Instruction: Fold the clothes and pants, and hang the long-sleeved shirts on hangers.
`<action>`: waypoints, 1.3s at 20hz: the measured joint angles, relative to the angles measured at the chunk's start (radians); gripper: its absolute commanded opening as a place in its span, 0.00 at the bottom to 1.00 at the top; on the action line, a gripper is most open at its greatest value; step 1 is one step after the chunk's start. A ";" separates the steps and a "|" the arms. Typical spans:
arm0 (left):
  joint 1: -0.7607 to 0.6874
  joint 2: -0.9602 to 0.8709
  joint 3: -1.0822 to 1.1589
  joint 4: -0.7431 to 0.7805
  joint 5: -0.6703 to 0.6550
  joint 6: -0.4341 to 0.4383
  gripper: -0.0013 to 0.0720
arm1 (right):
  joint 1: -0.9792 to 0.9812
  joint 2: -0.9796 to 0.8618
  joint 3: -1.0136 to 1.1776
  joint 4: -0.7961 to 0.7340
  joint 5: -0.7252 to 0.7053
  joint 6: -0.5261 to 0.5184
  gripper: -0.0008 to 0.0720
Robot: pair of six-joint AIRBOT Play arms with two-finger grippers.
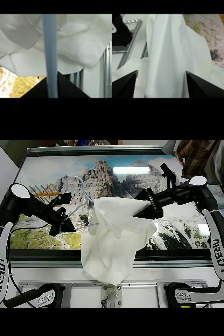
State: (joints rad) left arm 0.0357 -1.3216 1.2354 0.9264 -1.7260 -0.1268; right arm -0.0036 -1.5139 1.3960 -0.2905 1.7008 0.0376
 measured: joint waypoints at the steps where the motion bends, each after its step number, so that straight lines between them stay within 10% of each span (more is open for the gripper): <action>1: 0.000 0.000 0.000 0.000 0.000 0.000 0.04 | 0.000 0.000 0.000 0.003 0.000 0.001 0.92; 10: 0.000 0.000 0.000 -0.002 -0.008 0.000 0.04 | 0.000 0.000 0.000 0.045 0.001 0.004 0.91; 11: 0.000 0.000 0.000 -0.002 -0.009 0.000 0.04 | 0.000 0.000 0.000 0.046 0.000 0.004 0.76; 13: 0.000 0.000 0.000 -0.002 -0.010 0.000 0.04 | 0.000 0.000 0.000 0.050 0.001 0.004 0.05; 20: 0.000 0.000 0.000 -0.002 -0.006 -0.001 0.04 | 0.000 0.000 0.000 0.051 0.001 -0.016 0.06; 26: 0.000 0.000 0.000 -0.002 -0.007 0.003 0.04 | 0.000 -0.001 -0.001 0.051 0.001 -0.272 0.06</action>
State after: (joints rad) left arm 0.0360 -1.3212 1.2358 0.9249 -1.7329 -0.1238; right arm -0.0036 -1.5146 1.3952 -0.2398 1.7020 -0.2340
